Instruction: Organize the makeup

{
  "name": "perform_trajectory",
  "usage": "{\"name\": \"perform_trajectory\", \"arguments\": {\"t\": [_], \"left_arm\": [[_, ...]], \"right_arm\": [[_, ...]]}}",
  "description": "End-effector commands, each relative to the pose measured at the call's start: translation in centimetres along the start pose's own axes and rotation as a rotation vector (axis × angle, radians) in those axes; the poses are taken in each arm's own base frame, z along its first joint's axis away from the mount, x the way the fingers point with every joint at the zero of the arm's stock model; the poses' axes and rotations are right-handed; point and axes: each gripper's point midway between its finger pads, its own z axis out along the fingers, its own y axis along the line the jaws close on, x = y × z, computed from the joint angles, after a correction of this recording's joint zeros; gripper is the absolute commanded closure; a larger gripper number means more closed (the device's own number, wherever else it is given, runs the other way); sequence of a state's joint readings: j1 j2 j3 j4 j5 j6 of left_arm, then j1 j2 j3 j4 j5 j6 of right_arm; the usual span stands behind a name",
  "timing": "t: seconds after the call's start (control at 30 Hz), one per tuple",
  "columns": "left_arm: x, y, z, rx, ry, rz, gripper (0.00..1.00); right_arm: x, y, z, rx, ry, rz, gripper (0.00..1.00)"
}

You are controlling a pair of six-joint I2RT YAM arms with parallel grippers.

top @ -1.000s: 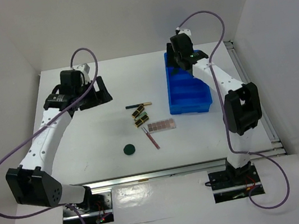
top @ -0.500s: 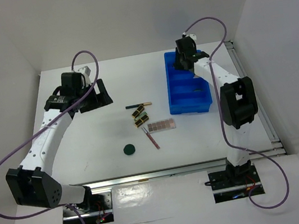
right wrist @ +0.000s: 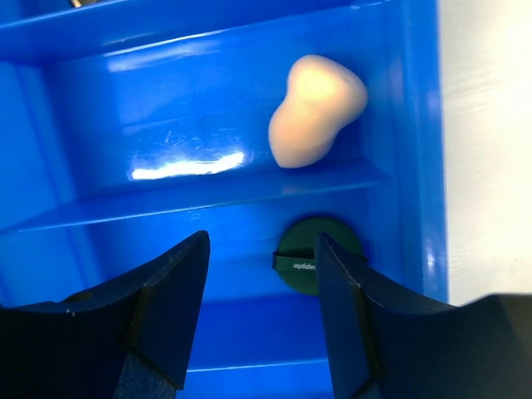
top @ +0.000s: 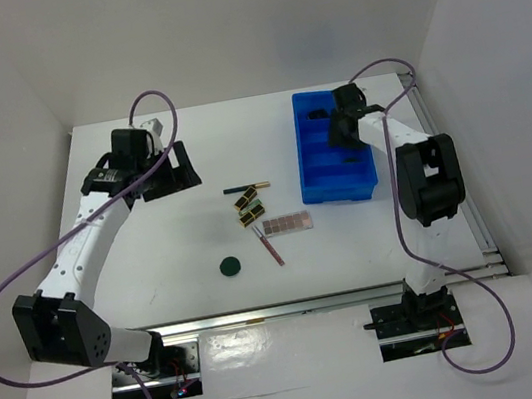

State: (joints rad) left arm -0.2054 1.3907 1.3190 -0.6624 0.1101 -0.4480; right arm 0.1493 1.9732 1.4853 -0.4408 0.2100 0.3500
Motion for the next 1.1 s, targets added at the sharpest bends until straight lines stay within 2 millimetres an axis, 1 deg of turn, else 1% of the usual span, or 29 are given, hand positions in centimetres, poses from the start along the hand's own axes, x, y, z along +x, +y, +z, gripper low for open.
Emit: {"name": "perform_trajectory", "arguments": {"t": [0.0, 0.03, 0.07, 0.13, 0.17, 0.2, 0.23, 0.3, 0.37, 0.47, 0.5, 0.53, 0.57, 0.6, 0.63, 0.67, 0.7, 0.73, 0.8, 0.83, 0.87, 0.9, 0.93, 0.97, 1.0, 1.03, 1.07], "left_arm": [[-0.5, 0.0, 0.4, 0.002, -0.014, -0.001, 0.04], [-0.5, 0.0, 0.4, 0.002, -0.014, -0.001, 0.04], [-0.5, 0.0, 0.4, 0.002, -0.014, -0.001, 0.04], [-0.6, 0.2, 0.4, -0.008, -0.017, -0.001, 0.04], [-0.6, 0.2, 0.4, -0.008, -0.017, -0.001, 0.04], [-0.6, 0.2, 0.4, -0.008, -0.017, -0.001, 0.04], [-0.8, 0.2, 0.6, -0.008, -0.017, -0.001, 0.04], [-0.8, 0.2, 0.6, -0.008, -0.017, -0.001, 0.04], [-0.8, 0.2, 0.6, -0.008, -0.017, -0.001, 0.04], [-0.8, 0.2, 0.6, -0.008, -0.017, -0.001, 0.04], [-0.8, 0.2, 0.6, -0.008, -0.017, -0.001, 0.04], [-0.8, 0.2, 0.6, -0.008, -0.017, -0.001, 0.04], [-0.8, 0.2, 0.6, -0.008, -0.017, -0.001, 0.04], [-0.8, 0.2, 0.6, -0.008, -0.017, -0.001, 0.04], [-0.8, 0.2, 0.6, -0.008, -0.017, -0.001, 0.04], [-1.1, 0.0, 0.4, -0.004, -0.026, 0.000, 0.04], [-1.1, 0.0, 0.4, -0.004, -0.026, 0.000, 0.04], [-1.1, 0.0, 0.4, -0.004, -0.026, 0.000, 0.04], [-0.9, 0.1, 0.4, -0.008, -0.017, -0.001, 0.04], [-0.9, 0.1, 0.4, -0.008, -0.017, -0.001, 0.04], [-0.9, 0.2, 0.4, -0.016, -0.021, -0.001, 0.04], [-0.9, 0.2, 0.4, -0.016, -0.021, -0.001, 0.04], [-0.9, 0.2, 0.4, -0.016, -0.021, -0.001, 0.04], [-0.9, 0.2, 0.4, -0.016, -0.021, -0.001, 0.04], [-0.9, 0.2, 0.4, -0.016, -0.021, -0.001, 0.04], [-0.9, 0.2, 0.4, -0.016, -0.021, -0.001, 0.04], [-0.9, 0.2, 0.4, -0.016, -0.021, -0.001, 0.04]], "right_arm": [[-0.5, 0.4, 0.5, -0.020, 0.005, 0.007, 0.39], [-0.7, 0.5, 0.5, -0.023, -0.003, 0.009, 0.39], [-1.0, 0.6, 0.2, -0.027, -0.013, 0.011, 0.38], [-0.6, 0.3, 0.0, -0.024, -0.006, -0.001, 0.38], [-0.5, 0.5, 0.0, -0.034, -0.002, -0.001, 0.33], [-0.6, 0.2, 0.1, -0.037, 0.000, -0.008, 0.27], [-1.0, 0.5, -0.3, -0.050, 0.000, -0.007, 0.26], [0.6, 0.3, 0.4, -0.047, 0.065, -0.027, 0.23], [0.9, 0.3, 0.8, -0.041, 0.081, -0.039, 0.23], [2.9, 0.2, 2.2, -0.042, 0.136, -0.046, 0.23], [2.9, 0.2, 2.3, -0.042, 0.136, -0.046, 0.25], [3.8, 0.1, 2.7, -0.042, 0.162, -0.050, 0.25], [4.3, 0.0, 3.2, -0.040, 0.166, -0.050, 0.26], [4.3, 0.1, 3.2, -0.039, 0.166, -0.041, 0.28], [4.9, -0.1, 3.6, -0.035, 0.178, -0.043, 0.28], [4.9, -0.1, 3.6, -0.035, 0.178, -0.043, 0.29], [5.3, -0.2, 4.0, -0.031, 0.188, -0.045, 0.32], [5.4, 0.2, 3.9, -0.036, 0.188, -0.052, 0.33], [5.2, 0.3, 3.9, -0.040, 0.180, -0.051, 0.42], [5.5, 0.9, 3.8, -0.046, 0.181, -0.061, 0.55], [5.5, 0.9, 3.8, -0.046, 0.181, -0.061, 0.65], [4.7, 1.4, 3.3, -0.051, 0.157, -0.067, 0.75], [3.4, 1.8, 2.5, -0.063, 0.124, -0.061, 0.92], [2.9, 1.7, 2.1, -0.060, 0.108, -0.059, 0.98], [1.5, 2.1, 1.2, -0.072, 0.079, -0.054, 1.00], [0.5, 2.8, -0.1, -0.091, 0.047, -0.056, 1.00], [-1.4, 3.2, -1.7, -0.111, -0.003, -0.047, 1.00]]}}
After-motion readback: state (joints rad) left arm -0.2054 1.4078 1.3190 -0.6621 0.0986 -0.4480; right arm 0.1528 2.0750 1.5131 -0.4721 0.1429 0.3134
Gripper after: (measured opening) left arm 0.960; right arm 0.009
